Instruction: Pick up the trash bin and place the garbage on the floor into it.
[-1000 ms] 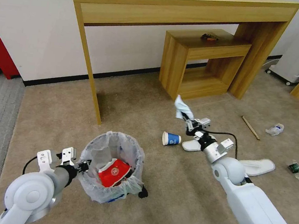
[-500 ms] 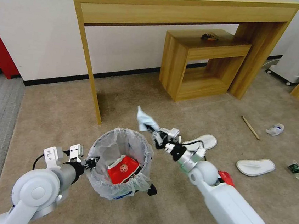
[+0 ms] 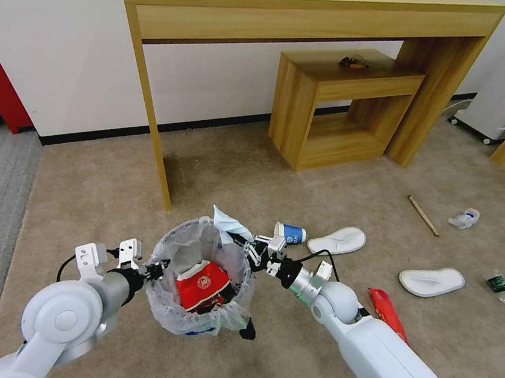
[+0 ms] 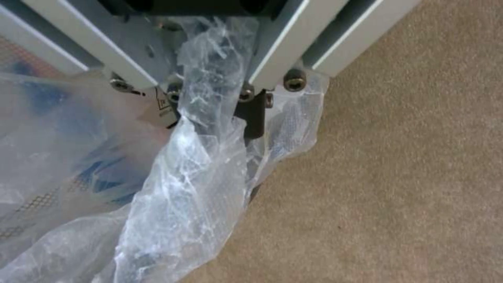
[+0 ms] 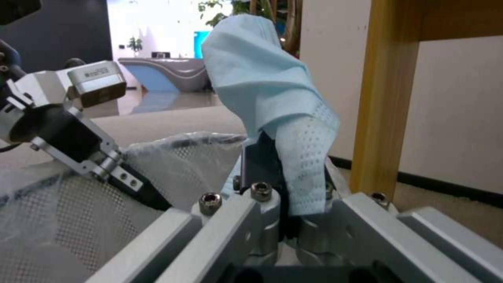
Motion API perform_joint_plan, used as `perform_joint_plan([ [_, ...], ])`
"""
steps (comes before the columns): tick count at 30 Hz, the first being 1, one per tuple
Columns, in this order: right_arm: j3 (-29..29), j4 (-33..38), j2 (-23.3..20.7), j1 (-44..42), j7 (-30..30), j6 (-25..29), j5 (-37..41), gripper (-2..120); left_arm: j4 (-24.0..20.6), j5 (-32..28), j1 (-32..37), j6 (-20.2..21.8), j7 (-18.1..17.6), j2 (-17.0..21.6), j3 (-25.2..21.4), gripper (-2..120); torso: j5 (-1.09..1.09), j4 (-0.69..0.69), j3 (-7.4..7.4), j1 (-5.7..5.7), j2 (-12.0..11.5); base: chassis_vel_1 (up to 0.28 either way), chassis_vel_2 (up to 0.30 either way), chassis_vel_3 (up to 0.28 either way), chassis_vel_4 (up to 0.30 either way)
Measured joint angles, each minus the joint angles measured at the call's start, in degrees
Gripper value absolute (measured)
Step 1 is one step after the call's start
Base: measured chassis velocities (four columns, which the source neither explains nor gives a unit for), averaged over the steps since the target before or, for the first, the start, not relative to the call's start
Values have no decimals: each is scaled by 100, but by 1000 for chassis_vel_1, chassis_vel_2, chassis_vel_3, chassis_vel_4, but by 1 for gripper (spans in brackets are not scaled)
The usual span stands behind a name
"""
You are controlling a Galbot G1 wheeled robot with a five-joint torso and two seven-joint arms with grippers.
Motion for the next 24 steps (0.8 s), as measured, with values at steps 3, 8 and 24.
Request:
perform_joint_plan([
  [3, 22, 47, -41, -7, -29, 0, -2, 0, 0, 5, 0, 0, 1, 14, -4, 0, 0, 0, 0, 0, 0, 0, 0, 0, 0],
  [8, 60, 142, -113, 16, -68, 20, -4, 0, 21, 34, 4, -1, 23, 41, -17, 0, 0, 0, 0, 0, 0, 0, 0, 0, 0],
  [24, 270, 341, -171, 134, -176, 108, 97, 0, 58, 121, 31, -5, 50, 42, -4, 0, 0, 0, 0, 0, 0, 0, 0, 0, 0],
])
